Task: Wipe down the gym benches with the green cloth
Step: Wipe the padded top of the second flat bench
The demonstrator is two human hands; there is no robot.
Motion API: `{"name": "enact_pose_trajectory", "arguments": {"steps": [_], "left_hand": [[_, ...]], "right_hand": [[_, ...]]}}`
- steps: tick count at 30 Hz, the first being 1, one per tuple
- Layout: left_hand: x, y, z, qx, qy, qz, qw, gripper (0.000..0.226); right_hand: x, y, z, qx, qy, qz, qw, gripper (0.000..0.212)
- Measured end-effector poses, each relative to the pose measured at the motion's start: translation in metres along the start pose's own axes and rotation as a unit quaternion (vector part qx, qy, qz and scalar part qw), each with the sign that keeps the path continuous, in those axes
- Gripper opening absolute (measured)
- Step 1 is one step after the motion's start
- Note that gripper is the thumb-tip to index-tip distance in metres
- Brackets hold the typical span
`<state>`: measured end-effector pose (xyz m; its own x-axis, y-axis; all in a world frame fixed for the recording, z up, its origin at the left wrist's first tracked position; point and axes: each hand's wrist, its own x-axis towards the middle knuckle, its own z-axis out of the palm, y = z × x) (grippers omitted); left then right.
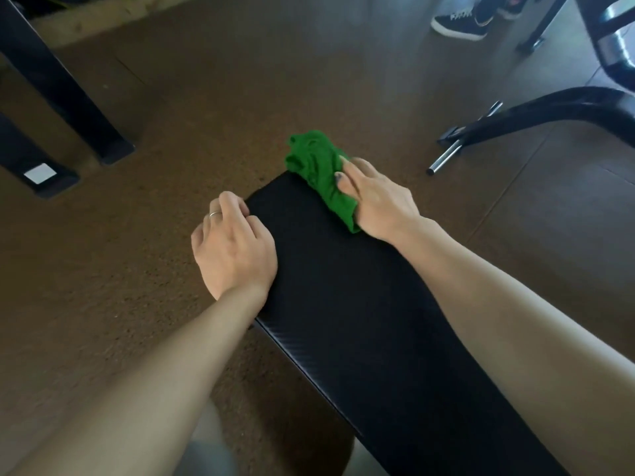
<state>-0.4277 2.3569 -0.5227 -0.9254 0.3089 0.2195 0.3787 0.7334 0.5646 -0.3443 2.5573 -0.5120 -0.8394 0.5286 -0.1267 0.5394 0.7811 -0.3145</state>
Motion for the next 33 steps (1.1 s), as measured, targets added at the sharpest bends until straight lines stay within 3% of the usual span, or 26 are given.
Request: {"name": "enact_pose_trajectory", "arguments": {"steps": [4, 11, 19, 26, 28, 30, 33], "left_hand": [[0.0, -0.001, 0.001, 0.001, 0.001, 0.006, 1.0, 0.015], [0.0, -0.004, 0.003, -0.013, 0.017, 0.014, 1.0, 0.016], [0.0, -0.005, 0.004, -0.043, 0.024, -0.004, 0.999, 0.014], [-0.001, -0.006, -0.004, -0.141, 0.03, -0.037, 0.989, 0.003], [0.0, -0.012, -0.011, -0.265, 0.056, -0.088, 0.959, 0.009], [0.001, -0.026, -0.018, -0.419, 0.074, -0.179, 0.887, 0.012], [-0.002, -0.067, -0.018, -0.492, -0.029, -0.323, 0.808, 0.013]], "right_hand": [[-0.024, 0.012, 0.005, 0.013, 0.024, 0.079, 0.996, 0.048], [-0.013, -0.013, 0.01, 0.042, 0.031, 0.078, 0.996, 0.06], [0.032, -0.068, 0.024, -0.057, 0.07, -0.01, 0.996, 0.057], [-0.02, -0.107, 0.047, 0.016, 0.052, -0.127, 0.99, 0.052], [-0.04, -0.111, 0.051, 0.018, 0.053, -0.131, 0.99, 0.053], [-0.047, -0.111, 0.051, -0.003, 0.047, -0.126, 0.991, 0.053], [-0.033, -0.128, 0.049, -0.013, 0.028, -0.101, 0.994, 0.053]]}}
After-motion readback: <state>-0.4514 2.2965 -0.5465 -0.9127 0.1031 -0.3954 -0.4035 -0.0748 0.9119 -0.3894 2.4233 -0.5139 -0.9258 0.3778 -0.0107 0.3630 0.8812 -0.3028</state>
